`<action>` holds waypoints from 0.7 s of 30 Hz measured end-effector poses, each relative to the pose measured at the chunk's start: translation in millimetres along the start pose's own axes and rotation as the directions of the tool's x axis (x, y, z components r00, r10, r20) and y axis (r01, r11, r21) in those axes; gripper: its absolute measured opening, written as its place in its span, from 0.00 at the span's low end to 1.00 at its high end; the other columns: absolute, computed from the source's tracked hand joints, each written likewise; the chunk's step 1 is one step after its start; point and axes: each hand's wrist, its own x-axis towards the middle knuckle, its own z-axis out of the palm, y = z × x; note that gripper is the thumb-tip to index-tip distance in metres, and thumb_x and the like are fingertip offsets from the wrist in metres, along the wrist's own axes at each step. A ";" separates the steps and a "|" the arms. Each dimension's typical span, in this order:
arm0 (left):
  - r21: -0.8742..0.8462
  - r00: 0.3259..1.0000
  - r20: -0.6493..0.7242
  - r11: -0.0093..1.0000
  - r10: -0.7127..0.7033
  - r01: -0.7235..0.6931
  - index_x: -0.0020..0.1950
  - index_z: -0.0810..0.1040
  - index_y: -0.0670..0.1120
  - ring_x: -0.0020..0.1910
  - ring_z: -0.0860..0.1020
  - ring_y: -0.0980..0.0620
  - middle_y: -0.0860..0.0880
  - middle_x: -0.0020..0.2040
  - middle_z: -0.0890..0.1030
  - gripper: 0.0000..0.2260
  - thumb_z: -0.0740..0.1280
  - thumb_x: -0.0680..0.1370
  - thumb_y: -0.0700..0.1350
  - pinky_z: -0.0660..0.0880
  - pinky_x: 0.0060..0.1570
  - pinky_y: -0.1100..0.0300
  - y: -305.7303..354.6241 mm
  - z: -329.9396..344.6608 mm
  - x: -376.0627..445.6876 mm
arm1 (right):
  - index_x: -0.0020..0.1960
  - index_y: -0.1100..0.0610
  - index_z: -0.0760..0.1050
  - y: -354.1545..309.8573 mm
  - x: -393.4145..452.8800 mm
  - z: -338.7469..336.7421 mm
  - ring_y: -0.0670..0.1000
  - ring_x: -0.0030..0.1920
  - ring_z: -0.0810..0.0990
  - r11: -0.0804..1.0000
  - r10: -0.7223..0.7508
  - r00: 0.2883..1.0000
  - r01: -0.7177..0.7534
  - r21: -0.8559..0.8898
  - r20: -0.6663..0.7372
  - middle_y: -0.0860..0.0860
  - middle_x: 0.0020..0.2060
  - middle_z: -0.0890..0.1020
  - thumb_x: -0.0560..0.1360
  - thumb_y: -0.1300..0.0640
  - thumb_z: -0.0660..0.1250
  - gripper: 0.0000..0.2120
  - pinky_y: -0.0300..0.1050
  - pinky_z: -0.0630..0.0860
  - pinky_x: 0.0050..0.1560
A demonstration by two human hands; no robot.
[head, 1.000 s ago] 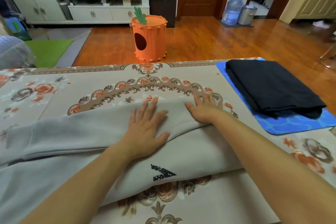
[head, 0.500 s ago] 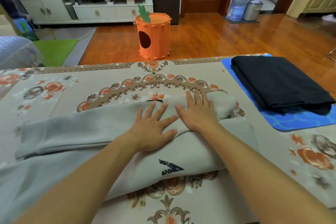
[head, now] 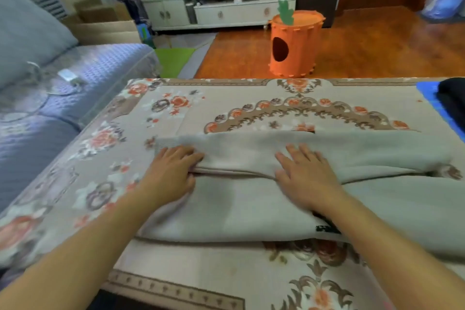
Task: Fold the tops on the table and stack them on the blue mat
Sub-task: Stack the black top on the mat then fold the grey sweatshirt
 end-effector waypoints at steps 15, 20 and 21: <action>-0.047 0.936 0.350 0.999 0.040 -0.025 0.69 0.76 0.53 0.70 0.68 0.47 0.51 0.69 0.71 0.23 0.56 0.75 0.49 0.69 0.68 0.49 -36.4 -0.2 -24.4 | 0.82 0.43 0.44 14.9 7.6 -11.0 0.52 0.81 0.39 0.989 0.003 0.949 0.043 -0.140 0.315 0.47 0.81 0.40 0.80 0.30 0.42 0.35 0.57 0.42 0.79; 0.100 1.000 -0.009 0.995 -0.013 0.014 0.61 0.79 0.50 0.62 0.76 0.43 0.44 0.64 0.78 0.17 0.54 0.83 0.54 0.73 0.59 0.49 42.0 -33.8 40.3 | 0.76 0.49 0.67 10.1 41.2 -55.0 0.55 0.76 0.63 0.989 0.002 0.984 -0.028 0.142 0.180 0.49 0.77 0.66 0.82 0.34 0.47 0.30 0.51 0.59 0.76; 0.023 0.997 -0.078 1.000 0.002 0.000 0.71 0.73 0.52 0.71 0.70 0.42 0.44 0.73 0.72 0.20 0.52 0.84 0.56 0.68 0.69 0.47 60.3 -26.3 51.3 | 0.75 0.50 0.67 8.6 46.8 -51.4 0.57 0.76 0.64 0.996 0.024 1.000 -0.025 0.081 0.014 0.52 0.77 0.67 0.83 0.38 0.47 0.27 0.54 0.59 0.75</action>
